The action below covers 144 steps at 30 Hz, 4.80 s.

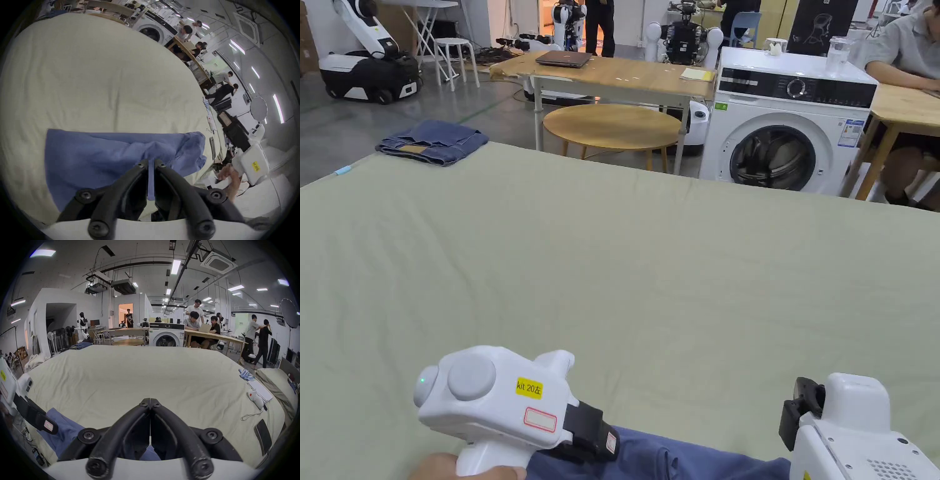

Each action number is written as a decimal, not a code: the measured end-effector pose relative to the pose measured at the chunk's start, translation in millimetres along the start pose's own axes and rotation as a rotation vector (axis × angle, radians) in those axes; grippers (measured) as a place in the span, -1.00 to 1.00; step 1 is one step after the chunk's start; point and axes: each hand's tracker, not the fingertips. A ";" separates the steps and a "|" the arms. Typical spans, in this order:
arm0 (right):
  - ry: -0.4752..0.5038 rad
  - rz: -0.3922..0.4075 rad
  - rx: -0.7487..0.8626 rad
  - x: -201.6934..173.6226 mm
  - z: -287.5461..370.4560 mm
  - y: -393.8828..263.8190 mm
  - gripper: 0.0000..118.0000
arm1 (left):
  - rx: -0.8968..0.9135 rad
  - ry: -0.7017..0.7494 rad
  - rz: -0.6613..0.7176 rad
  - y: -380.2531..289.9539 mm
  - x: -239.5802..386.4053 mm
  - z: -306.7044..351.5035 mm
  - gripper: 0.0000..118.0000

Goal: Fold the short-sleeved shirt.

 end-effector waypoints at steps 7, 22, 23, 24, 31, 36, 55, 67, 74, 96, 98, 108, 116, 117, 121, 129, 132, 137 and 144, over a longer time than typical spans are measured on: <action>-0.003 0.005 -0.011 0.2 -1.6 -4.1 -1.00 | 0.007 -0.245 0.066 -8.1 -7.0 -48.1 -0.96; -0.002 0.010 -0.036 -0.6 -2.9 -7.9 -1.00 | -0.019 -0.177 0.133 -2.1 -9.6 -67.3 -1.00; 0.000 0.010 -0.034 -0.9 -2.5 -7.3 -1.00 | -0.013 -0.179 0.120 -1.1 -9.0 -57.1 -1.00; 0.002 0.012 -0.028 -1.6 -1.2 -6.4 -1.00 | 0.009 -0.184 0.102 1.8 -8.7 -44.5 -1.00; 0.018 0.019 0.029 -6.4 5.3 6.3 -1.00 | 0.159 -0.155 0.062 3.6 -46.0 61.5 -1.00; 0.038 0.015 0.043 -9.7 6.0 10.3 -1.00 | 0.162 -0.054 0.110 -7.1 -96.6 97.2 -0.41; 0.048 -0.006 0.015 -10.2 6.4 5.8 -1.00 | 0.082 -0.336 0.298 -27.4 -169.1 7.5 -0.92; 0.028 -0.004 0.022 5.5 8.9 12.1 -1.00 | 0.271 -0.165 0.136 -12.9 -122.7 121.4 -0.96; 0.064 -0.002 0.030 -4.6 8.4 12.8 -1.00 | 0.316 0.093 0.090 -2.0 -75.6 176.1 -0.96; 0.063 -0.015 -0.001 -0.6 12.0 2.1 -1.00 | 0.050 0.072 -0.153 10.3 92.3 35.6 -0.96; 0.059 -0.018 -0.003 3.0 11.8 0.8 -1.00 | 0.022 0.070 -0.141 8.2 98.0 8.5 -0.96; 0.016 -0.025 -0.020 19.1 15.4 -2.4 -1.00 | -0.103 0.119 -0.080 -9.5 90.4 -87.4 -0.69; 0.003 -0.024 -0.018 25.1 20.7 -2.8 -1.00 | -0.019 -0.064 -0.084 -3.6 102.0 -28.9 -0.14; 0.004 -0.025 -0.016 25.4 21.3 -3.0 -1.00 | -0.006 -0.080 -0.065 -2.1 101.2 -22.0 -0.15; 0.006 -0.037 -0.014 26.6 22.1 -3.8 -1.00 | 0.042 -0.107 -0.108 2.7 96.4 -16.2 -0.93; 0.010 -0.053 -0.012 26.6 21.6 -3.6 -1.00 | -0.123 -0.288 0.091 -14.0 53.3 -106.1 -0.99; 0.011 -0.051 -0.012 26.8 20.0 -3.4 -1.00 | -0.130 -0.266 0.119 -22.1 40.4 -134.3 -1.00; 0.014 -0.051 -0.018 26.3 17.9 -3.3 -1.00 | -0.105 -0.236 0.093 -27.2 43.9 -134.2 -1.00; 0.017 -0.034 0.005 19.3 12.9 -0.8 -1.00 | -0.006 -0.206 -0.011 -11.6 58.1 -85.9 -1.00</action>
